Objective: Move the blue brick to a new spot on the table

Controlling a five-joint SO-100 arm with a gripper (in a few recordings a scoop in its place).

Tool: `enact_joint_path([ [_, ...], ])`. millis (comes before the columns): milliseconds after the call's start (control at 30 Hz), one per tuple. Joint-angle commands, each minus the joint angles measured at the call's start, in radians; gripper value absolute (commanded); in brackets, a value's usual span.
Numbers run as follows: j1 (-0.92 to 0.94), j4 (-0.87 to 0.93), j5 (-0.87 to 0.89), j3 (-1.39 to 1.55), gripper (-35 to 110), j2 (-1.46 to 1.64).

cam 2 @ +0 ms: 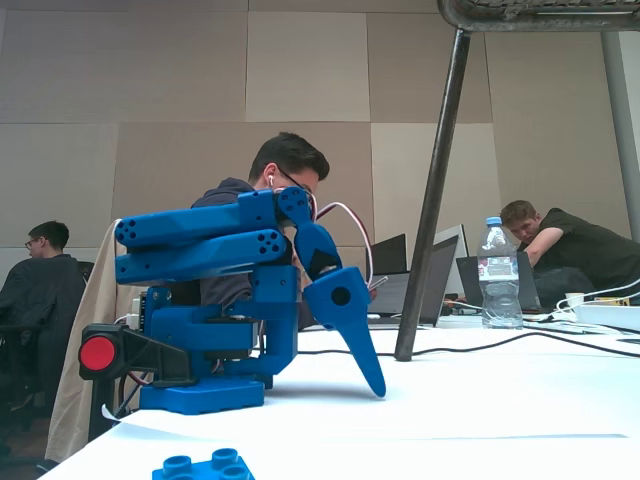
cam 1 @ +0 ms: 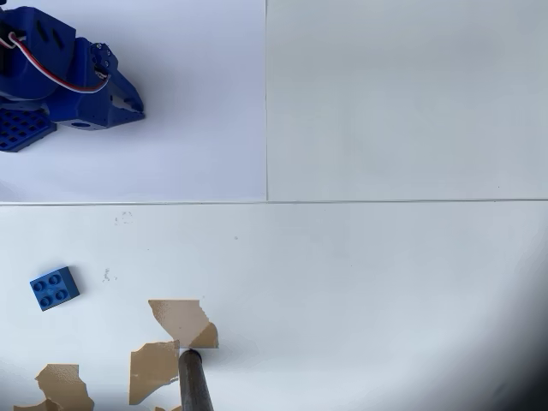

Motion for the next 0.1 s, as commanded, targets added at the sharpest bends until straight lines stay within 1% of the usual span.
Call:
enact_joint_path([
  [0,-0.008,-0.009,-0.026,0.034,0,0.009],
  [67,-0.005,-0.011,-0.011,0.035,0,0.009],
])
